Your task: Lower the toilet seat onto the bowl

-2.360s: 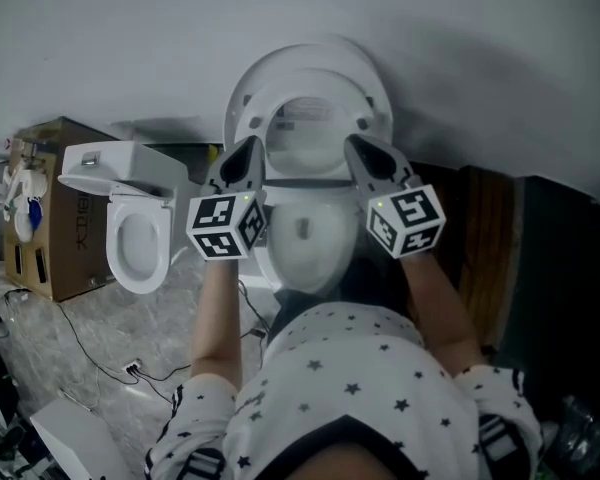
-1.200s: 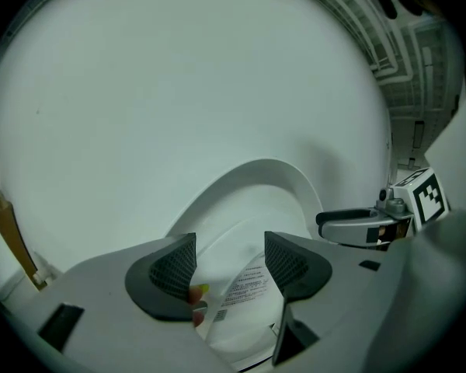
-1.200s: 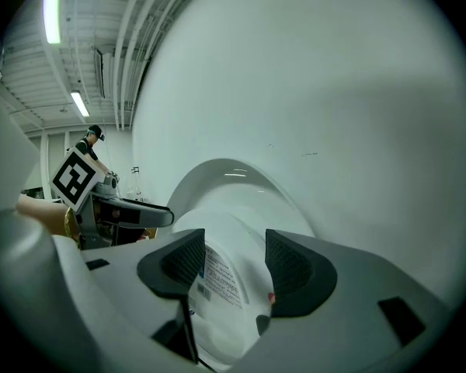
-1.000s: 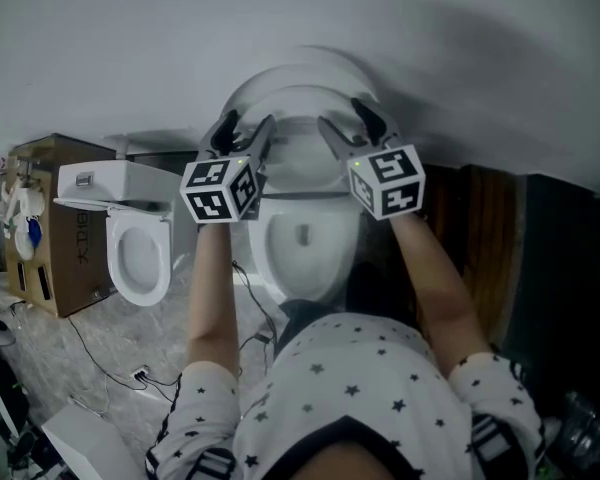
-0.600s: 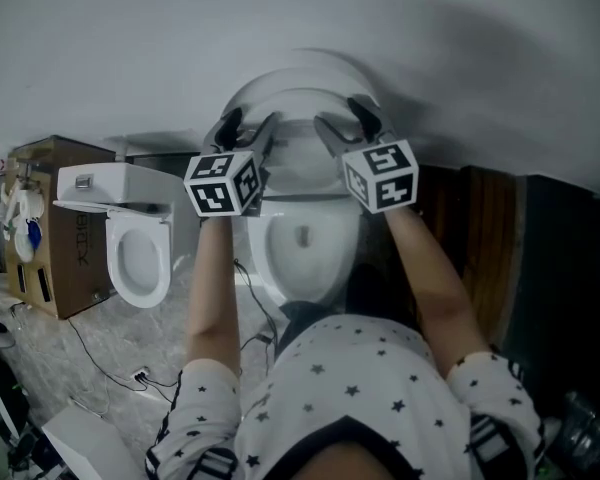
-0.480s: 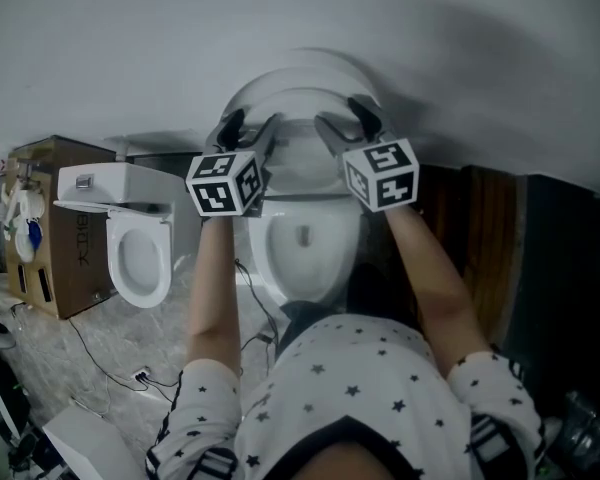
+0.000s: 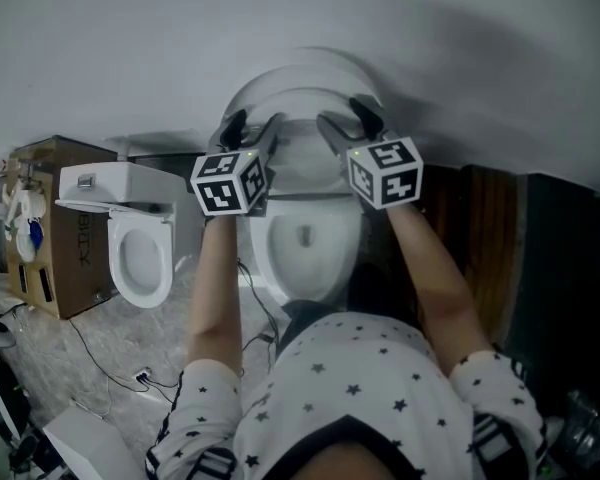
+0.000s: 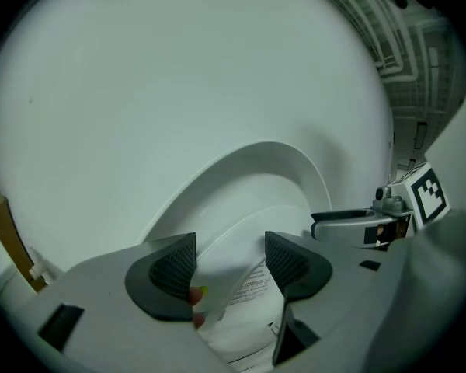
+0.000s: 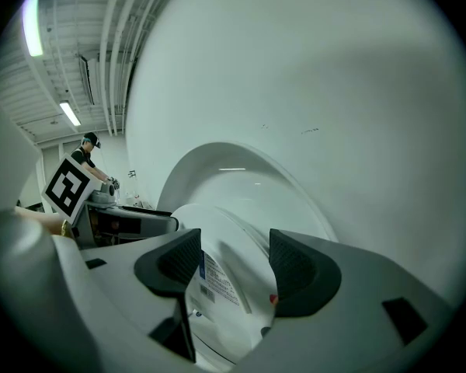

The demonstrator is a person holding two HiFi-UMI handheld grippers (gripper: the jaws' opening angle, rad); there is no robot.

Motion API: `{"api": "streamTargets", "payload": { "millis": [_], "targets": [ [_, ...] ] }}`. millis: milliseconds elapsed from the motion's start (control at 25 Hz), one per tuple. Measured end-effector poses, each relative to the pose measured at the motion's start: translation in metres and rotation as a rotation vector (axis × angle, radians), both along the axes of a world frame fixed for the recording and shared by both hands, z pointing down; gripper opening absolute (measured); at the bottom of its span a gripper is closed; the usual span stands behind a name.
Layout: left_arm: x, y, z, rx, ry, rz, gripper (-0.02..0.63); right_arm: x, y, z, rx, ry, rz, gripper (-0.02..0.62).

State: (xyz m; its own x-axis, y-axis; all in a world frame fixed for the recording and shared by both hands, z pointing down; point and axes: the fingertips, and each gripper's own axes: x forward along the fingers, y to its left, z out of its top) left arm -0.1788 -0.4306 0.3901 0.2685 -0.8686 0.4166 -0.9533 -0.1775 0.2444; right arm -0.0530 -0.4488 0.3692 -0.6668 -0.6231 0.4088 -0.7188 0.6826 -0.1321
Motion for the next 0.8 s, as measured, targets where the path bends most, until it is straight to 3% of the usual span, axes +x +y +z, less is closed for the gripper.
{"api": "streamTargets", "payload": {
  "millis": [480,800],
  "targets": [
    [0.0,0.016,-0.003,0.007,-0.012,-0.012,0.267,0.006,0.014,-0.002,0.014,0.012,0.033,0.264],
    [0.0,0.029,-0.005,0.009,-0.017,-0.014,0.264,0.01,0.025,-0.005,0.027,0.02,0.065,0.23]
  ]
}}
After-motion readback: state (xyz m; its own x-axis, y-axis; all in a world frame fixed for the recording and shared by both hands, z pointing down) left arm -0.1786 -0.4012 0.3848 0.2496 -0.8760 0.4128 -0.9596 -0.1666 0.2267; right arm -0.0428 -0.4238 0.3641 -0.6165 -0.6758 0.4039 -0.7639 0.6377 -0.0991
